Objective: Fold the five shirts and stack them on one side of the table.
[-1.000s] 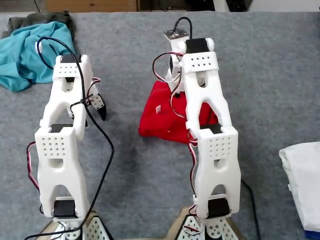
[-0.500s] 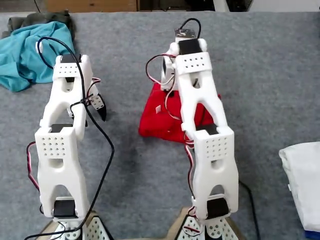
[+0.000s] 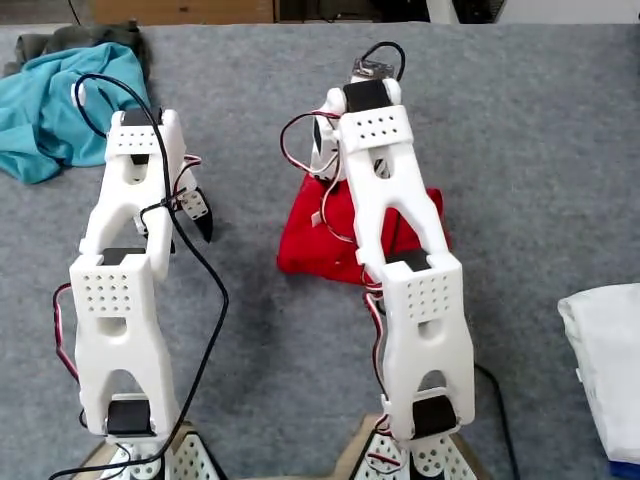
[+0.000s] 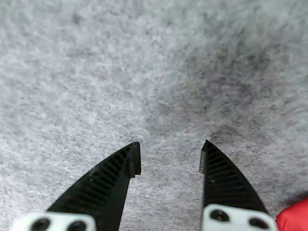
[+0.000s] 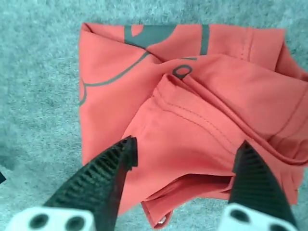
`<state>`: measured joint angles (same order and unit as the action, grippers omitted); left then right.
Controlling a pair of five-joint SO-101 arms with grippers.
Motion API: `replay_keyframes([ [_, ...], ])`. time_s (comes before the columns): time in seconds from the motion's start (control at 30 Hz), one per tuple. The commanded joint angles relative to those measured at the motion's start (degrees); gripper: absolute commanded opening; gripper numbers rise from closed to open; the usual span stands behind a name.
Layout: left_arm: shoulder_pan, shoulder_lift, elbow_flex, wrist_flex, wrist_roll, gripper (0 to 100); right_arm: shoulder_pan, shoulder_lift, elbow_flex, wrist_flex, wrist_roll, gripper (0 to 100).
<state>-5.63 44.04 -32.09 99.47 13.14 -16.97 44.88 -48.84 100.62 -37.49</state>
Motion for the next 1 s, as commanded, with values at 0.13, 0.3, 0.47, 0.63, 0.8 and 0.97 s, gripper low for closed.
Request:
replay_keyframes([
  [0.13, -0.53, -3.74, -0.53, -0.44, -0.62, 21, -0.92, 1.89, -0.22, -7.03, -2.20, 33.1],
  [0.3, -0.53, -3.65, -0.53, -0.44, -0.62, 21, -1.45, 6.73, -1.19, -8.00, -2.20, 24.6],
  [0.47, -0.53, -3.65, -0.53, -1.23, -0.62, 21, -1.54, 7.78, -5.05, -7.56, -2.20, 14.5],
  [0.63, -0.53, -3.65, -0.53, -1.23, -0.62, 21, -1.27, 7.87, -6.29, -7.47, -2.02, 14.1],
  [0.8, -0.53, -3.65, -0.53, -1.23, -0.62, 21, 0.48, 7.87, -6.02, -7.38, -1.93, 4.4],
  [0.97, -0.53, -3.65, -0.53, -1.23, -0.62, 21, 1.80, 7.87, -6.11, -5.63, -1.76, 3.4],
])
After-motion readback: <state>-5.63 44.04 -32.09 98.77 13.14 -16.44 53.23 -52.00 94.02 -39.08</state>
